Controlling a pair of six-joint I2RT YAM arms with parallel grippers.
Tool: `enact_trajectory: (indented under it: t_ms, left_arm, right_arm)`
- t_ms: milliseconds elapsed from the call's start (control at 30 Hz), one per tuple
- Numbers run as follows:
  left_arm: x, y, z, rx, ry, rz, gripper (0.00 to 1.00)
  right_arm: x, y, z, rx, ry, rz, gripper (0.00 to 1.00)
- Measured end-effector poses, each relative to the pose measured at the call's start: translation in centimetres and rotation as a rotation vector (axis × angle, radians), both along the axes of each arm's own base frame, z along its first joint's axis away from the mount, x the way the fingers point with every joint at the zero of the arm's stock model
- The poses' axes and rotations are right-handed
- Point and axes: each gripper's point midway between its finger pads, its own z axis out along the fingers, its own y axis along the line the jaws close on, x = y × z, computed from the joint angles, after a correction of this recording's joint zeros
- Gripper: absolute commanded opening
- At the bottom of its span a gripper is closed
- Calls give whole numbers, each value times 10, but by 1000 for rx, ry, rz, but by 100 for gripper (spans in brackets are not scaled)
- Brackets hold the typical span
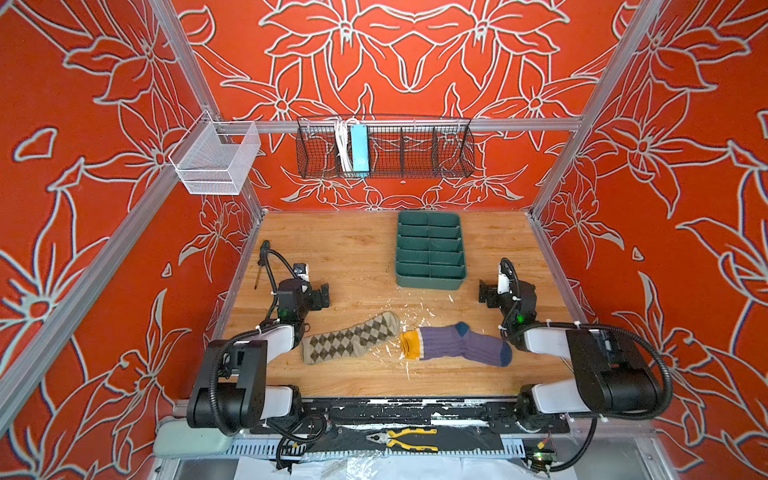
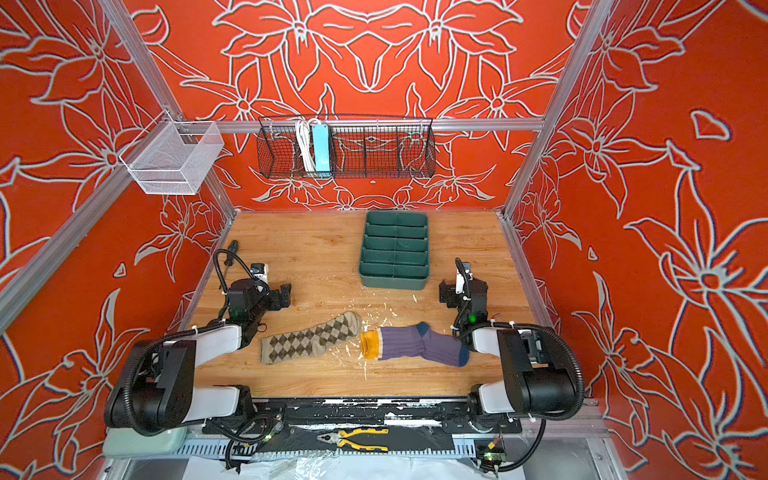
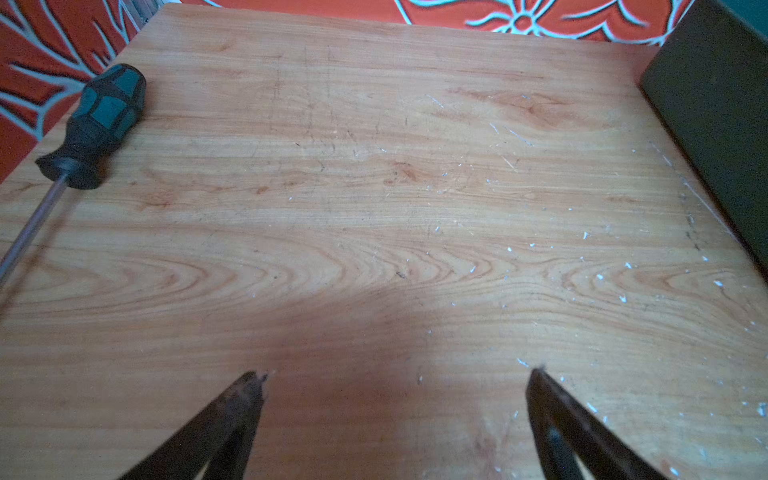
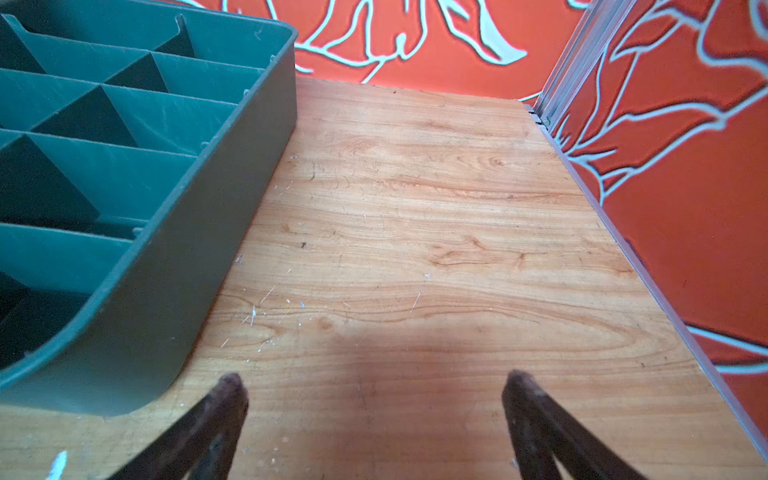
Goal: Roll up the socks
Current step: 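Raise both grippers from rest toward the socks on the table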
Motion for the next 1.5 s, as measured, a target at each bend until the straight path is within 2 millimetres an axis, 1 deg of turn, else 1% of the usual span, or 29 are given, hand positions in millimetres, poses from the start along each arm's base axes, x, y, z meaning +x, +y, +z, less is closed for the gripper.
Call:
enact_trajectory:
  t_ms: [867, 1000, 1100, 1133, 1167, 1200, 1233, 1300, 1333, 1367, 1400, 1433, 1467, 1500]
  left_arm:
    - [0, 0, 0, 1, 0, 2, 97]
    - [3, 7, 3, 7, 11, 45, 97]
    - [5, 20, 14, 20, 29, 128, 97]
    - [7, 24, 22, 25, 30, 149, 97]
    - [9, 27, 35, 33, 26, 167, 97]
    - [11, 29, 47, 37, 19, 174, 97]
    - [13, 30, 64, 39, 8, 182, 97]
    - [16, 30, 105, 19, -31, 192, 97]
    - [15, 30, 125, -1, -53, 202, 97]
    - [12, 30, 149, -31, -92, 215, 97]
    - [9, 27, 164, -56, -120, 210, 97]
    - [3, 22, 183, -92, -164, 198, 97]
    - [-5, 14, 196, -138, -202, 165, 97]
    - [-12, 5, 205, -187, -233, 125, 97]
  right_arm:
    - [0, 0, 0, 0, 0, 0, 98]
    - [0, 0, 0, 1, 0, -1, 98]
    - [-1, -2, 1, 4, 21, -12, 98]
    - [-1, -2, 6, 4, 31, -14, 98]
    - [0, -2, 16, 5, 27, -15, 98]
    - [3, -1, 30, 10, 10, -13, 98]
    - [5, 0, 46, 20, -11, -10, 98]
    - [6, 1, 87, 68, -68, -18, 98]
    - [6, 1, 109, 116, -97, -36, 98]
    - [4, 0, 131, 170, -126, -57, 98]
    - [1, -1, 148, 232, -140, -85, 98]
    - [-3, -1, 166, 300, -155, -106, 98]
    - [-8, 0, 183, 363, -171, -110, 98]
    - [-14, 4, 195, 412, -184, -95, 98]
